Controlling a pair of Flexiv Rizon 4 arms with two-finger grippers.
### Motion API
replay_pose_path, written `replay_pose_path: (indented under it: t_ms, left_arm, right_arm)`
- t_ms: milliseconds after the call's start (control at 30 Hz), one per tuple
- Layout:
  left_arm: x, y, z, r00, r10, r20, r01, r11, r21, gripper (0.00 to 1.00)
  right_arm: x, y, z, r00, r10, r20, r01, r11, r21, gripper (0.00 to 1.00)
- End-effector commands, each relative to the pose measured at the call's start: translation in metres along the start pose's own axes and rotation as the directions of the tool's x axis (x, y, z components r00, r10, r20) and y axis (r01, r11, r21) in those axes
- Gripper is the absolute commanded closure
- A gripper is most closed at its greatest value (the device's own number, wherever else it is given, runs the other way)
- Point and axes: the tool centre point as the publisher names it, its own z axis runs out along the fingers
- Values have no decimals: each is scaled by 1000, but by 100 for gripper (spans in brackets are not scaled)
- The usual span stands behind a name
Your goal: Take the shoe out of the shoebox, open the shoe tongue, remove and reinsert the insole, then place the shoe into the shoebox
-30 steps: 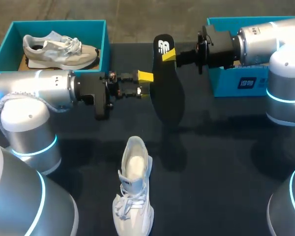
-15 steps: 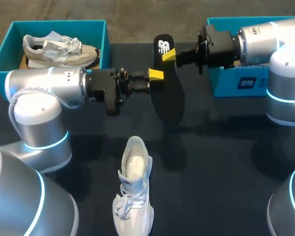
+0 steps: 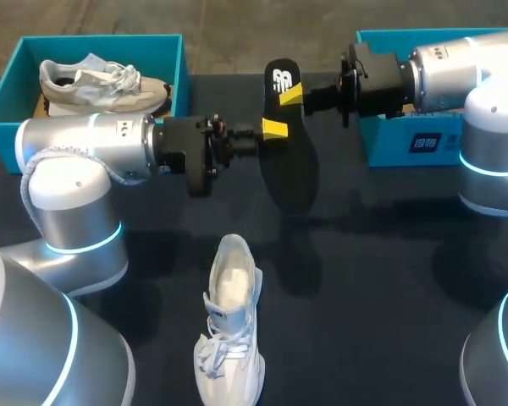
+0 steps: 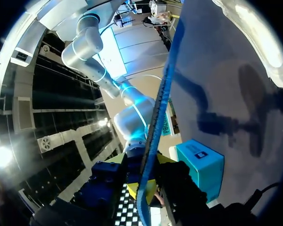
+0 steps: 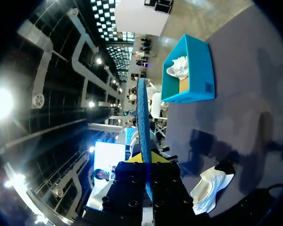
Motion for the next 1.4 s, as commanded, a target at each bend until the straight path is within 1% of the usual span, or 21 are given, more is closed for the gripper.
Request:
replay_pose_path:
  t_ms: [33,100,167,533,567,600,800,1100,1400]
  left_arm:
    - [1,1,2,1000,-4,-9,4,1000,-4,76]
    - [3,2,3,1000,-7,-13,7,1000,-4,83]
    - [4,3,4,1000,-11,-19,11,1000,-5,100]
    - [7,4,7,1000,-7,-24,7,1000,-7,100]
    - [7,4,6,1000,-4,-24,4,1000,-7,100]
    - [6,4,6,1000,-3,-23,3,1000,-7,100]
    - [4,4,-1,1000,6,-22,-7,1000,-15,100]
    - [7,4,-17,999,8,-32,-9,1000,-30,100]
    - [14,3,-33,999,-13,-40,12,1000,-23,100]
  right_arm:
    - [0,0,1,1000,0,1,0,1000,-2,100]
    - [0,0,1,1000,0,1,0,1000,-2,100]
    - [0,0,1,1000,0,1,0,1000,-2,100]
    - [1,0,0,1000,0,-6,0,1000,-4,100]
    - [2,0,0,1000,-2,-7,2,1000,-8,57]
    - [2,0,0,1000,-2,-7,2,1000,-9,0]
    - [5,-3,-2,999,-30,-22,29,999,-18,0]
    - [4,-21,-4,999,-31,-28,31,999,-15,0]
    - [6,-32,-7,999,-40,-23,40,999,-10,0]
